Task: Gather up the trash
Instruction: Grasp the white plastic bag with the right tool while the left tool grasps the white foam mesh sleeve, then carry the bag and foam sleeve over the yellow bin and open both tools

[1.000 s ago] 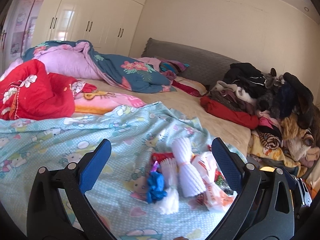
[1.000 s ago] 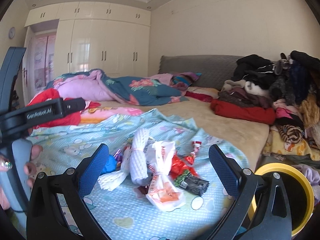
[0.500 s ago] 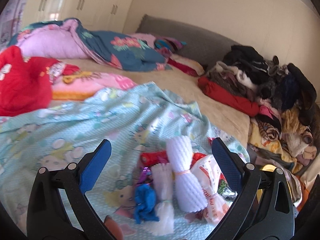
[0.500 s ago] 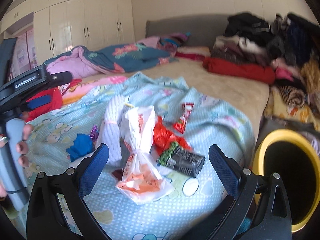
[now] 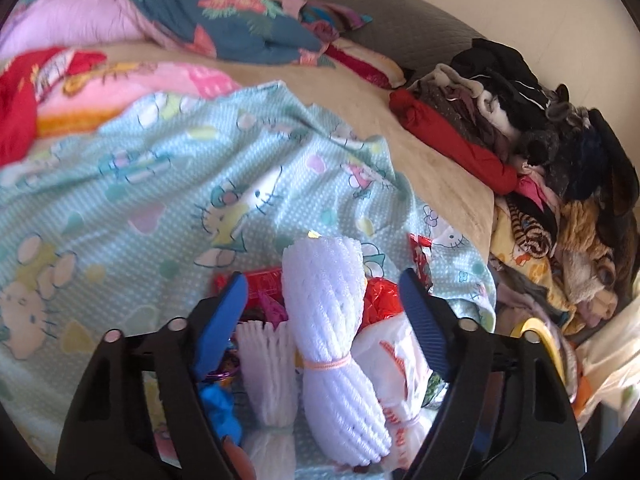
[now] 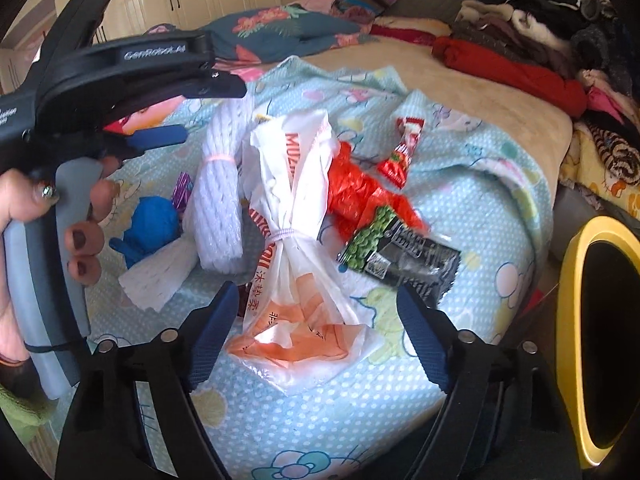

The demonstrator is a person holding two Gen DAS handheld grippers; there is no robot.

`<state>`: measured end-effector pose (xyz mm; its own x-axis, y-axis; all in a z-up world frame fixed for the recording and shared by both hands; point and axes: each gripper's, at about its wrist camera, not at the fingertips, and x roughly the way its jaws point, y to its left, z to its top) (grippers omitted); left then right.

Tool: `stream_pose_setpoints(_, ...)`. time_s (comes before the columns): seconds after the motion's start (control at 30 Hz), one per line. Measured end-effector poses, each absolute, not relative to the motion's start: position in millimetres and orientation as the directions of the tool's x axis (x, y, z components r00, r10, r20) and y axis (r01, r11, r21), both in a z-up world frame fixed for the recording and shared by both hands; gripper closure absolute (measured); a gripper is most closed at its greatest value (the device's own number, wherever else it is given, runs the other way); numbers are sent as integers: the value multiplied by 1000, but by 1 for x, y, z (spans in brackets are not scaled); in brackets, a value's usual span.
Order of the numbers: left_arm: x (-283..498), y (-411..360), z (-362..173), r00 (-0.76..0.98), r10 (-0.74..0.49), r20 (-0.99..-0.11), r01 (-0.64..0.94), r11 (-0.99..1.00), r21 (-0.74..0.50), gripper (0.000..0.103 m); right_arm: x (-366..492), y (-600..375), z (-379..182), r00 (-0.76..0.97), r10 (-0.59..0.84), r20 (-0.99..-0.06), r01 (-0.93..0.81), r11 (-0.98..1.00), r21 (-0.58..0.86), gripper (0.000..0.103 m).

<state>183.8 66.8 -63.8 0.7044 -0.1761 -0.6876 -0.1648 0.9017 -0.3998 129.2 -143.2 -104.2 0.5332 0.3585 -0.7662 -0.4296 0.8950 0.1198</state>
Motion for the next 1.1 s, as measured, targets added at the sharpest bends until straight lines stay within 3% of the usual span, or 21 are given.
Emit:
stream_pose_setpoints(0.07,189,66,-68,687,-190,-701,-171,896,-411,41,129,-142,-107,515,376,-770,-447,885,132,44)
stream_pose_setpoints(0.1,190,67,-71,679,-201,-706,-175,890,-421,50,129,-142,-107,514,374,-772,-448,885,131,48)
stream_pose_setpoints(0.17,192,68,-74,669,-207,-714,-185,884,-429,57,128,-145,-106,506,402,-764,-458,875,157,61)
stream_pose_setpoints(0.23,190,68,-76,665,-209,-717,-193,879,-435,74,127,-147,-104,502,416,-758,-459,871,175,65)
stream_pose_setpoints(0.3,187,69,-75,670,-214,-711,-190,876,-443,77,127,-149,-103,495,437,-751,-463,864,198,69)
stream_pose_setpoints(0.77,139,56,-1,818,-206,-537,-97,871,-482,79,105,-189,-51,617,519,-591,-469,846,254,72)
stream_pose_setpoints(1.1,134,16,21,838,-241,-489,-15,886,-463,79,103,-229,-28,689,496,-528,-425,867,260,72)
